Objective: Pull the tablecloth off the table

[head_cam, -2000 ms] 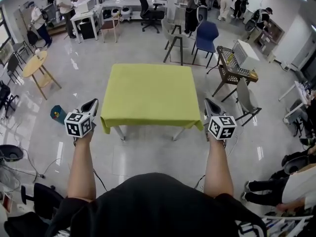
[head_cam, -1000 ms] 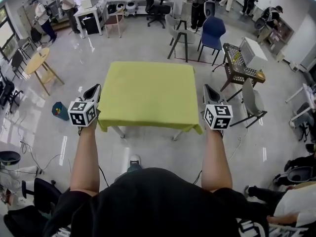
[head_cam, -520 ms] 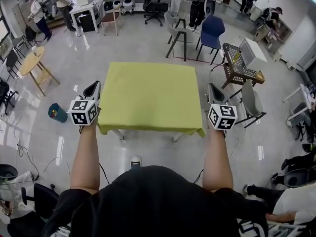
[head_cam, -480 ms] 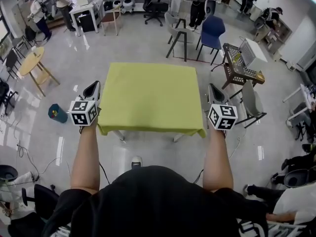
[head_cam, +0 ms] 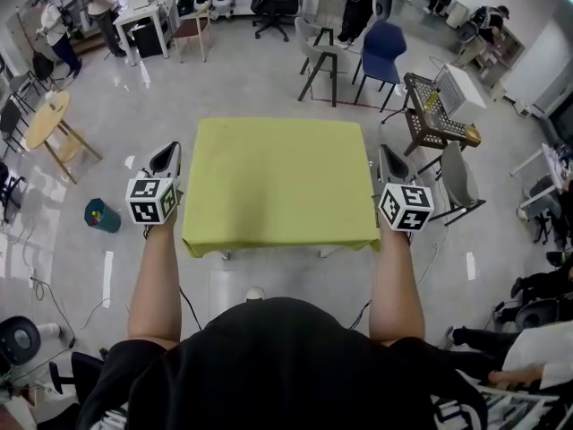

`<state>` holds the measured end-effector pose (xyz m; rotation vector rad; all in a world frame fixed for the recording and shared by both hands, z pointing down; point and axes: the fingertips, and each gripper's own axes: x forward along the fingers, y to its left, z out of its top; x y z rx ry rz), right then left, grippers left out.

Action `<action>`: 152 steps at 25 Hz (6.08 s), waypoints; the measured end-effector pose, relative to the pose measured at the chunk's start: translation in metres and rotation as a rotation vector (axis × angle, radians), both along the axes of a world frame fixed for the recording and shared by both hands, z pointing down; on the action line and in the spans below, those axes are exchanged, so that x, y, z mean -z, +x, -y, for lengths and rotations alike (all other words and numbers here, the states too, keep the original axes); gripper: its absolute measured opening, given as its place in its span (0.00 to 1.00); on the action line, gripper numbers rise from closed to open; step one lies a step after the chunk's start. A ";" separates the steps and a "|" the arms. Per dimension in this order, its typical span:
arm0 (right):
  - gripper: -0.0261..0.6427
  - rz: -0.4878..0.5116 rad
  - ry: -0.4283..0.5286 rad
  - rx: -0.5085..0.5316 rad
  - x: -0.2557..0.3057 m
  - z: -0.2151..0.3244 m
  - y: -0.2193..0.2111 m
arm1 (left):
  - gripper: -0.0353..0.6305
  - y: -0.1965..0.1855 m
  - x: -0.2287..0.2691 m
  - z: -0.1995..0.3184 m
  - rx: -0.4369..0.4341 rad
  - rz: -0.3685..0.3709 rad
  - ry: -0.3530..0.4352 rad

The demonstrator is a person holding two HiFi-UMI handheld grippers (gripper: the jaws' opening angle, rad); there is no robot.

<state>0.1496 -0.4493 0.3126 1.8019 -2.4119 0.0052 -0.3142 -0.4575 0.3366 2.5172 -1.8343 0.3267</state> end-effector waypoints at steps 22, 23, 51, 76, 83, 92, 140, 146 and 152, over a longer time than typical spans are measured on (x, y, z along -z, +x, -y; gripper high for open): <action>0.06 -0.034 0.013 -0.031 0.008 0.053 -0.047 | 0.09 -0.047 0.002 0.069 -0.018 0.000 0.024; 0.06 -0.032 0.013 -0.028 0.008 0.056 -0.044 | 0.09 -0.044 0.003 0.071 -0.015 0.001 0.025; 0.06 -0.050 -0.244 -0.012 -0.134 0.095 0.085 | 0.09 0.007 -0.113 0.084 0.041 0.017 -0.237; 0.19 -0.256 -0.725 0.083 -0.398 0.014 0.170 | 0.14 -0.073 -0.307 0.041 0.118 0.111 -0.604; 0.21 -0.316 -0.879 0.102 -0.456 -0.027 0.196 | 0.20 -0.087 -0.357 0.014 0.104 0.160 -0.715; 0.28 -0.458 -1.030 0.144 -0.521 -0.062 0.225 | 0.24 -0.104 -0.421 -0.021 0.052 0.239 -0.853; 0.07 -0.607 -1.044 0.256 -0.626 -0.044 0.211 | 0.09 -0.111 -0.610 -0.058 -0.223 0.562 -0.971; 0.07 -0.588 -1.068 0.235 -0.621 -0.058 0.231 | 0.09 -0.126 -0.590 -0.073 -0.146 0.573 -1.000; 0.06 -0.559 -1.067 0.248 -0.607 -0.076 0.236 | 0.09 -0.126 -0.562 -0.092 -0.106 0.594 -1.009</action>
